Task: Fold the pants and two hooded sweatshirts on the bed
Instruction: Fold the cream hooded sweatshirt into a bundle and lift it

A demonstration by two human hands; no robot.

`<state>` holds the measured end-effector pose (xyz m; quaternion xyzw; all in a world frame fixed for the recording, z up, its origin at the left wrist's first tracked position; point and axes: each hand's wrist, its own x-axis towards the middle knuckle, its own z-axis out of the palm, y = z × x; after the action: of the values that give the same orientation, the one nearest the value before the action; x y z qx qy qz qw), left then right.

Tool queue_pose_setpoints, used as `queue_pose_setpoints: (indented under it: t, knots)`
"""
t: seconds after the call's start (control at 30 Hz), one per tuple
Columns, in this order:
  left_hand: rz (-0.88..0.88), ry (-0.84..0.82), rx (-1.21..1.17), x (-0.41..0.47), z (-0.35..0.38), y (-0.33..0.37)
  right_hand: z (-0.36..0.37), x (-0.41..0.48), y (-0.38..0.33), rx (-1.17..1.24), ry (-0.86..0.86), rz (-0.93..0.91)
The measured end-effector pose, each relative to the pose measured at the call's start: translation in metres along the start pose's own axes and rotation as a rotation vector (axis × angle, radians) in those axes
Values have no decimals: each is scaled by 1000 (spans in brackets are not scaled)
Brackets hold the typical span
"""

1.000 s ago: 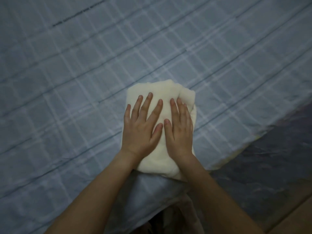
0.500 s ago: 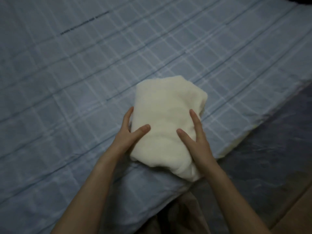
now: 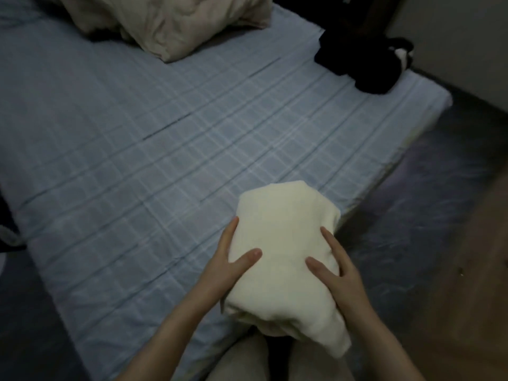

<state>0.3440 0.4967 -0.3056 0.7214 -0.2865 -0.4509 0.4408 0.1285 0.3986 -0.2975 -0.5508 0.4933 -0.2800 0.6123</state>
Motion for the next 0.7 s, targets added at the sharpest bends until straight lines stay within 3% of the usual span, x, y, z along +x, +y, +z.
queue_pose_setpoints:
  t: [0.2, 0.4, 0.7]
  knots:
    - [167, -113, 68, -16, 11, 98, -36, -40, -83, 55, 136, -80]
    - [288, -285, 128, 3, 60, 165, -97, -41, -118, 98, 267, -107]
    - [283, -353, 187, 85, 195, 248, -229, 46, -128, 192, 385, -135]
